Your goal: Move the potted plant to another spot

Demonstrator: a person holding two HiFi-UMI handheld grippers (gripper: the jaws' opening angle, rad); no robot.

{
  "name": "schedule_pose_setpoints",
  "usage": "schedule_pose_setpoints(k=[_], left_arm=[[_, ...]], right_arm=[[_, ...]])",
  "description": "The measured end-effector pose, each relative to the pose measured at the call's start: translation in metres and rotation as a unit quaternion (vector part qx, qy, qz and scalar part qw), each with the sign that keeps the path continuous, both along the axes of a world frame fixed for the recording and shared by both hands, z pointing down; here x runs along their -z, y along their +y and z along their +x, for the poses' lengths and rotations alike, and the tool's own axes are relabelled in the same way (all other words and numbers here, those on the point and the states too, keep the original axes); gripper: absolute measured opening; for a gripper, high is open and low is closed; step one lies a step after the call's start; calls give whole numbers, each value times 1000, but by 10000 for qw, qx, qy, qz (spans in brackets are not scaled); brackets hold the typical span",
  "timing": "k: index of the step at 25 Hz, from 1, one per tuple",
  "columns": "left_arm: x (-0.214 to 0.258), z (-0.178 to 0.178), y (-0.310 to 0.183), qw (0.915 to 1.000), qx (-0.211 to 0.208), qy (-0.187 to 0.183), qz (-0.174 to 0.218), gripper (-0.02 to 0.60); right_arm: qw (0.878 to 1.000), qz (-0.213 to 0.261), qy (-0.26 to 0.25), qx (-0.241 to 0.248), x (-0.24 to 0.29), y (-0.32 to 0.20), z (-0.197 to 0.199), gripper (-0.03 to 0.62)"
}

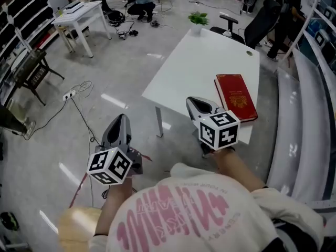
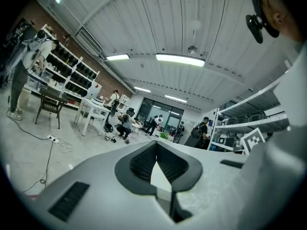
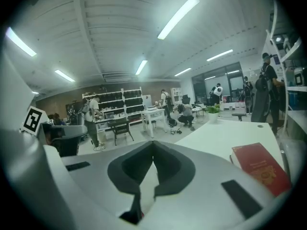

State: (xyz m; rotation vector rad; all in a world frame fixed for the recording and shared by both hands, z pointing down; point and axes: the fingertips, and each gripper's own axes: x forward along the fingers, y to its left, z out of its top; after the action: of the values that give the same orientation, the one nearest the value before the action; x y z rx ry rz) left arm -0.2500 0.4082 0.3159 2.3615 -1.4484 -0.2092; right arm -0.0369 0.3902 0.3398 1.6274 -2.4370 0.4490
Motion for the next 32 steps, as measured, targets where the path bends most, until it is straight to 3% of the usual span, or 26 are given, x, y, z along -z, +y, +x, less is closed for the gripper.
schedule_pose_setpoints(k=[3, 10, 14, 21, 32], left_arm=[[-4, -28, 4, 9998, 179, 58, -6, 3], [-7, -114, 8, 9919, 1238, 272, 29, 3], [-9, -145, -11, 9881, 1514, 281, 57, 3], [-9, -178, -94, 9864, 1635, 187, 52, 3], [-3, -210, -233, 9913, 1294, 144, 189, 3]], right_arm=[[9996, -39, -39, 271, -6, -15, -27, 6], [9947, -115, -130, 1017, -17, -58, -96, 6], [9924, -60, -175, 1220, -16, -93, -124, 6], [9902, -138, -168, 1380, -21, -177, -161, 6], [9917, -147, -228, 1260, -22, -314, -195, 6]])
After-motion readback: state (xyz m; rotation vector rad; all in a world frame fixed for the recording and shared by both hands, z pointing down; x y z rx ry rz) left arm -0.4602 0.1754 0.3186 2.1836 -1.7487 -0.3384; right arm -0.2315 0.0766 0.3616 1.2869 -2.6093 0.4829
